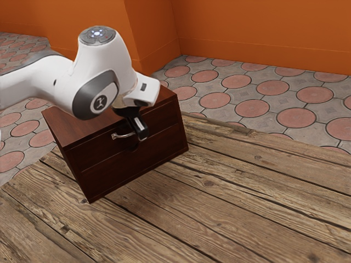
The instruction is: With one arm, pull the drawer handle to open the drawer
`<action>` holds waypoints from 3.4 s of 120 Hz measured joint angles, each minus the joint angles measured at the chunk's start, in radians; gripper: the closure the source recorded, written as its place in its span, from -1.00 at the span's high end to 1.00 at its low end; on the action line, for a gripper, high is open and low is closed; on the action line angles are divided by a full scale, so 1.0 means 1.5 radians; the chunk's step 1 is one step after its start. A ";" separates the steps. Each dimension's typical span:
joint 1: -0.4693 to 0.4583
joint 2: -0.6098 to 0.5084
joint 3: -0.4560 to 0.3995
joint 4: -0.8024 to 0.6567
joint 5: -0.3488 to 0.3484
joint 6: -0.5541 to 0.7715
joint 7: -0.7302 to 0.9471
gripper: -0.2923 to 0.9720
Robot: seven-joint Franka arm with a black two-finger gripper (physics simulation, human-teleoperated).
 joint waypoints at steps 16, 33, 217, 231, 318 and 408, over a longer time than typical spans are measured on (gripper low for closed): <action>0.002 0.000 0.001 -0.003 0.017 0.007 0.004 -0.15; 0.008 -0.001 0.002 -0.008 0.024 0.011 0.008 -0.17; 0.052 -0.043 -0.042 -0.067 0.022 0.016 0.007 -0.47; 0.043 -0.051 -0.052 -0.074 0.019 0.016 0.004 -0.49; 0.003 -0.121 -0.101 -0.159 0.015 0.011 -0.023 -0.50; 0.001 -0.155 -0.152 -0.183 0.018 -0.015 -0.059 -0.48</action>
